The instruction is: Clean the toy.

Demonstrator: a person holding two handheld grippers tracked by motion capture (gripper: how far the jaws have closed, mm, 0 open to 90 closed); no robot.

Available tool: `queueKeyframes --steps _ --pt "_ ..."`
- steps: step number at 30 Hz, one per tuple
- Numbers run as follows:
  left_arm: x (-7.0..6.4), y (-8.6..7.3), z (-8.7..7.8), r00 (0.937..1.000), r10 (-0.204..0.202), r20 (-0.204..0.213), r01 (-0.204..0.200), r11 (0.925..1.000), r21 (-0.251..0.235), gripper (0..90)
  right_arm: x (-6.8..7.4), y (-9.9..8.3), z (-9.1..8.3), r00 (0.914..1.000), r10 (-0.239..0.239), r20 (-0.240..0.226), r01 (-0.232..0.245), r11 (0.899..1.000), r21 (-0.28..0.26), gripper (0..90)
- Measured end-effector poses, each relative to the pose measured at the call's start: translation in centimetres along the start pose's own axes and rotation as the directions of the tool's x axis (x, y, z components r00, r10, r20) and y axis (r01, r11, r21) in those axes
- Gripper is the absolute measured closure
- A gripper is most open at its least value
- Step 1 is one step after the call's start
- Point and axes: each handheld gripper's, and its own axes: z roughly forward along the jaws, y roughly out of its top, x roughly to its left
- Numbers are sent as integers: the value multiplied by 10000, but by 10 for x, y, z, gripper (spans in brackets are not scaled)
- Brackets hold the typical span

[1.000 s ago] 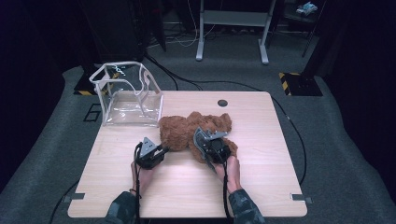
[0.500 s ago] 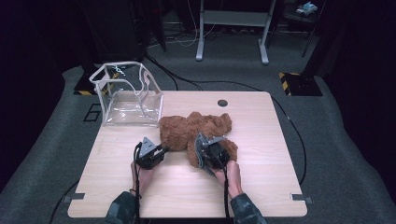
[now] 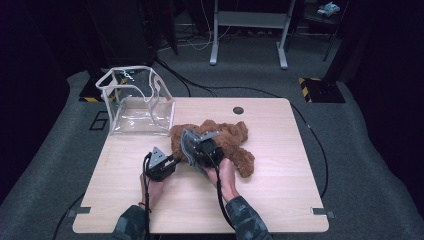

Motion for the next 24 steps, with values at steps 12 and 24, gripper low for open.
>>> queueKeyframes --steps 12,24 --pt "1 0 -1 10000 -30 31 30 10000 -94 759 7 -35 31 9999 -48 -104 59 9944 1053 784" --pt "1 0 -1 10000 -89 44 89 9999 -107 759 16 -15 26 9985 -23 -542 32 9999 168 781"
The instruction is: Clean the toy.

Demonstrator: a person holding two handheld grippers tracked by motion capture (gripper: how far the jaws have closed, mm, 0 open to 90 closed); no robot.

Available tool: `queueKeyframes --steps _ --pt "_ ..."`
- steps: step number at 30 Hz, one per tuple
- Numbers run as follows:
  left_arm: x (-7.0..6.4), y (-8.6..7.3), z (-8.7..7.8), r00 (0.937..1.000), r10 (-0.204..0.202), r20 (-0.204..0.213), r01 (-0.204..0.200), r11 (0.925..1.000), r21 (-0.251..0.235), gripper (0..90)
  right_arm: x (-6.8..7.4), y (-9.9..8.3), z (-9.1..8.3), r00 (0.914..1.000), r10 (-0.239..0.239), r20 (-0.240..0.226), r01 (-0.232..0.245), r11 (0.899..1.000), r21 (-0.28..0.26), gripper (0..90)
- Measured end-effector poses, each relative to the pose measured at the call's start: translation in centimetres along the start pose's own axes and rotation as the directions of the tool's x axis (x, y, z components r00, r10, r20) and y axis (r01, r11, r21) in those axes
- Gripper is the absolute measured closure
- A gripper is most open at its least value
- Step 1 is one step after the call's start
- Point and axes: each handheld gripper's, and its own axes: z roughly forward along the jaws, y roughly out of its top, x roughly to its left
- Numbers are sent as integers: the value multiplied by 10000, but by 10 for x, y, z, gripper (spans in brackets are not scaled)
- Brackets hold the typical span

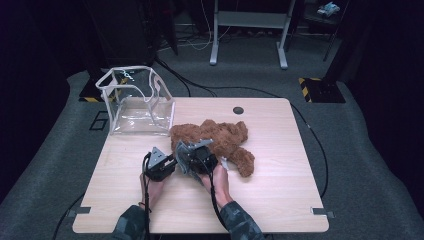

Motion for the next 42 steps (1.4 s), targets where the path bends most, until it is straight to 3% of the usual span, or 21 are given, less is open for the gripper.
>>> queueKeyframes --steps 4,7,9,10,11,12,14,16,23,25,28,35,36,38,41,42 --pt "0 0 0 10000 1 25 -1 10000 -15 759 -2 -11 12 9999 60 -117 -53 9982 604 780" --pt "0 0 0 10000 -4 9 4 10000 -44 759 -4 -9 1 9998 68 -169 -62 9992 383 779" --pt "0 0 0 10000 3 21 -3 10000 -20 759 -7 -5 -19 9999 21 -160 -24 9999 -167 780" --pt "0 0 0 10000 4 20 -4 10000 -21 759 -14 0 -40 9999 85 55 -81 9970 -776 780" --pt "0 0 0 10000 4 20 -4 10000 -21 759 -14 0 -40 9999 85 55 -81 9970 -776 780" --pt "0 0 0 10000 26 20 -26 10000 -20 759 -24 2 -54 9984 233 516 -180 9947 -1016 781" --pt "0 0 0 10000 23 -1 -23 10000 -34 759 -30 2 -56 9972 365 645 -296 9940 -1053 781" --pt "0 0 0 10000 68 -7 -68 10000 22 759 -44 -5 -52 9921 571 1112 -475 9951 -871 782" --pt "0 0 0 10000 69 -23 -69 10000 16 759 -59 -16 -59 9857 925 1409 -774 9911 -1087 783" --pt "0 0 0 10000 53 -24 -53 10000 10 759 -64 -21 -67 9766 871 1967 -645 9909 -1185 786" --pt "0 0 1 10000 94 -23 -94 10000 -1 759 -66 -30 -61 9685 716 2384 -534 9952 -822 788" --pt "-2 0 1 10000 75 -34 -75 10000 53 759 -65 -42 -42 9652 565 2552 -514 9983 -267 792" --pt "-2 0 1 10000 74 -22 -74 10000 62 759 -63 -45 -36 9647 195 2626 -191 9998 -43 793" --pt "-2 0 1 10000 79 -18 -79 9999 62 759 -62 -46 -34 9645 190 2635 -186 9998 -41 793" --pt "-2 0 1 10000 49 1 -49 10000 82 759 -60 -45 -31 9691 38 2465 -99 9997 234 793" --pt "-1 0 1 10000 74 -43 -73 10000 42 759 -59 -44 -31 9768 12 2141 -100 9991 403 793"
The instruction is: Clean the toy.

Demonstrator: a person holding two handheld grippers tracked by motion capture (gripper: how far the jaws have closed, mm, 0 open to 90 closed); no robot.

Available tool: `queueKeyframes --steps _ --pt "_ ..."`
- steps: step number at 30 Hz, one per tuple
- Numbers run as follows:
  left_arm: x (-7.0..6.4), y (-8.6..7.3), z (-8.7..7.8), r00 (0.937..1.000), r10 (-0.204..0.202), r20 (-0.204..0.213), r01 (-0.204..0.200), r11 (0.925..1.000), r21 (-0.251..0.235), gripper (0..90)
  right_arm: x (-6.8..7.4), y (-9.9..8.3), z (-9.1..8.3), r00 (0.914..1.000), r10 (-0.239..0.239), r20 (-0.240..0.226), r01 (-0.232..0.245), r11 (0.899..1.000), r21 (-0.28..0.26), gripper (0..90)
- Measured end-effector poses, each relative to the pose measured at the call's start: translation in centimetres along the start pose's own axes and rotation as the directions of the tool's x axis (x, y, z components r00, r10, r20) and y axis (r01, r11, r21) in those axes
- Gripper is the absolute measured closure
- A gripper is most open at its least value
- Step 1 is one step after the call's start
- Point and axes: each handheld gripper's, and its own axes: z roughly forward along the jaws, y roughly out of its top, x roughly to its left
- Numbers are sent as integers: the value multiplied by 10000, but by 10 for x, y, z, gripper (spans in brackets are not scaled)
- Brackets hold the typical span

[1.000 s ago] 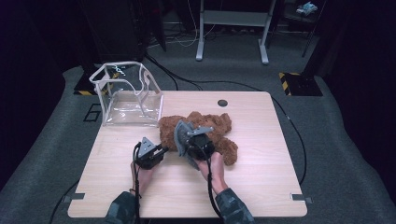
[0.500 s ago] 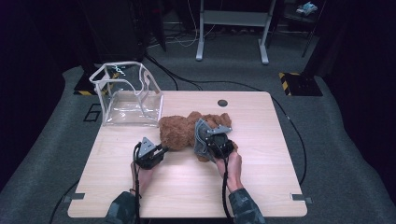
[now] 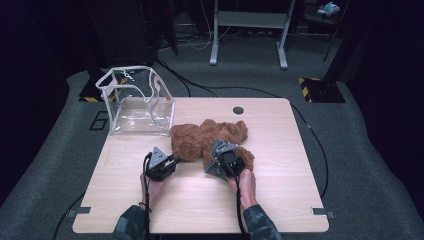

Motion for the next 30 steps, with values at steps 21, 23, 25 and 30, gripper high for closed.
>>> queueKeyframes --steps 21,23,25,30 --pt "0 0 0 10000 -56 44 56 10000 63 759 25 11 0 9934 -799 -824 753 9955 -576 789" --pt "0 0 0 10000 -39 -15 39 10000 22 759 19 12 -8 9960 -891 -26 887 9938 -674 788" --pt "0 0 0 10000 -59 -21 59 10000 23 759 15 12 -10 9963 -836 174 845 9945 -616 789" --pt "1 0 0 10000 -43 -60 44 10000 57 759 -9 6 -30 9894 -427 1389 523 9964 -664 789"
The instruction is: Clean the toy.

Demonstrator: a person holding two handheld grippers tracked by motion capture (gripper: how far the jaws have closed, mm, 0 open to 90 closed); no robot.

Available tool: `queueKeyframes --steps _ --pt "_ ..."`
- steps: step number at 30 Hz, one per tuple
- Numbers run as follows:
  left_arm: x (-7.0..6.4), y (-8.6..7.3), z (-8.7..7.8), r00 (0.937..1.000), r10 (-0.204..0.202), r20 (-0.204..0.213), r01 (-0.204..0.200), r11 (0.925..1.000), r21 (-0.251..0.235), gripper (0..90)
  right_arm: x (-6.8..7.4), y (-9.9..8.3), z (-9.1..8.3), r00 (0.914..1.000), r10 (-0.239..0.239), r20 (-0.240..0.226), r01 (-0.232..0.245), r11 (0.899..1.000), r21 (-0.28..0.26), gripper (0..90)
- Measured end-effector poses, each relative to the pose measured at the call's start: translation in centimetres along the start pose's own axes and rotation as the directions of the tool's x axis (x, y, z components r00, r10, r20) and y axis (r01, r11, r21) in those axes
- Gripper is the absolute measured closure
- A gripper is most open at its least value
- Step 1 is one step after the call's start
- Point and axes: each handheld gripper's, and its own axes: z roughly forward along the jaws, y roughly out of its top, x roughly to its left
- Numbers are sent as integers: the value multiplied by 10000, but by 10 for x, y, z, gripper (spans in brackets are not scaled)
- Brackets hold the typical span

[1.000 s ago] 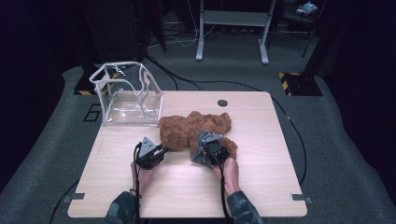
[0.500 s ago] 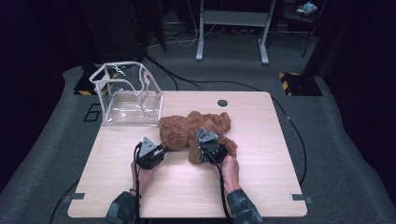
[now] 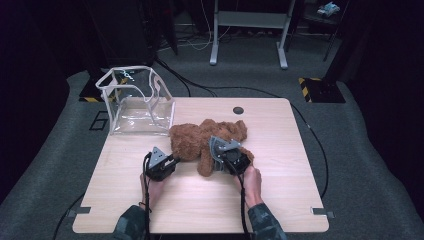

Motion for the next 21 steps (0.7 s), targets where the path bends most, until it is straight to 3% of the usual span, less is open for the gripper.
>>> queueKeyframes --steps 4,5,7,12,17,21 --pt "0 0 0 10000 -27 4 27 10000 50 759 -25 -1 -16 9975 308 632 -275 9983 -523 790" --pt "0 0 0 10000 -24 3 24 10000 52 759 -25 -1 -16 9975 308 632 -275 9983 -523 790" --pt "-1 0 0 10000 -25 1 25 10000 68 759 -43 4 -21 9937 570 966 -501 9961 -724 790" --pt "-1 0 0 10000 -24 -22 24 10000 75 759 -51 -2 3 9913 438 1239 -471 9986 238 791" --pt "-1 0 1 10000 12 -49 -11 10000 58 759 -59 -15 12 9890 758 1268 -822 9955 466 791" --pt "-1 0 1 10000 13 -48 -13 10000 59 759 -62 -11 10 9901 648 1249 -728 9955 607 791"
